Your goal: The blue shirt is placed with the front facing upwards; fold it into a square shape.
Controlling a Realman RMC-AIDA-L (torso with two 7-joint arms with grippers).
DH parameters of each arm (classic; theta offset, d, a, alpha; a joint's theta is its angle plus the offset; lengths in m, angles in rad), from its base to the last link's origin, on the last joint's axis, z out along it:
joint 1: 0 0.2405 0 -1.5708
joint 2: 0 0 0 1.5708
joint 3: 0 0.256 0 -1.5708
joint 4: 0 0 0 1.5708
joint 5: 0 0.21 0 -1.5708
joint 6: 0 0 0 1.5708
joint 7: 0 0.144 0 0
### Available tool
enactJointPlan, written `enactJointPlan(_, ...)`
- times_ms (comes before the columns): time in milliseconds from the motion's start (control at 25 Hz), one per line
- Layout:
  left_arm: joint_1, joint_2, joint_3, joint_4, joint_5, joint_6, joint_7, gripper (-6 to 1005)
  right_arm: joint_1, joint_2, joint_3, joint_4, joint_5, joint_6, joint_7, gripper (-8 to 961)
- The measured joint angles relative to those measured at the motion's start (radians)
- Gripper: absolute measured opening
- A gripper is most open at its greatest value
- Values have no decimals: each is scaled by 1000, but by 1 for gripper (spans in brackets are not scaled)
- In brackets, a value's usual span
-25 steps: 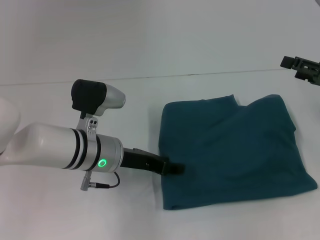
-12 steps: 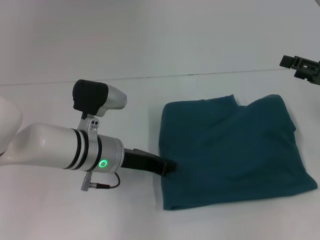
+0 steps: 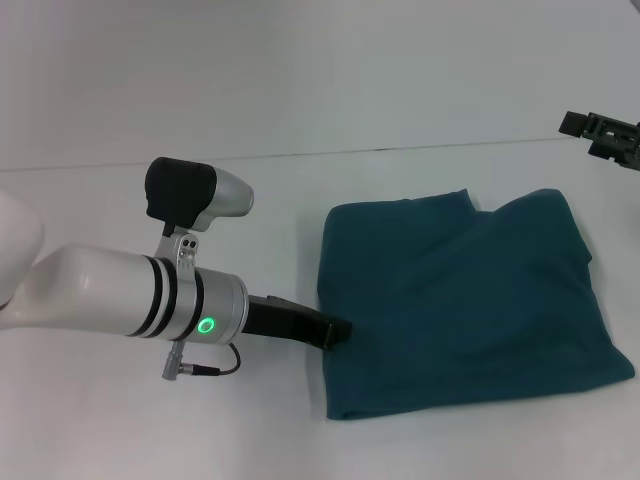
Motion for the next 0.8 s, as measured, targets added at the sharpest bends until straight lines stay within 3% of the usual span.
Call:
enactJointPlan(520,15,17,-12,38,0,76,-84,60,2,-1,2,4,0,0,-7,915)
enactJointPlan(800,16,26,-15,42,46,82,-182,285,2,-5,3,3,0,-4,-7,915)
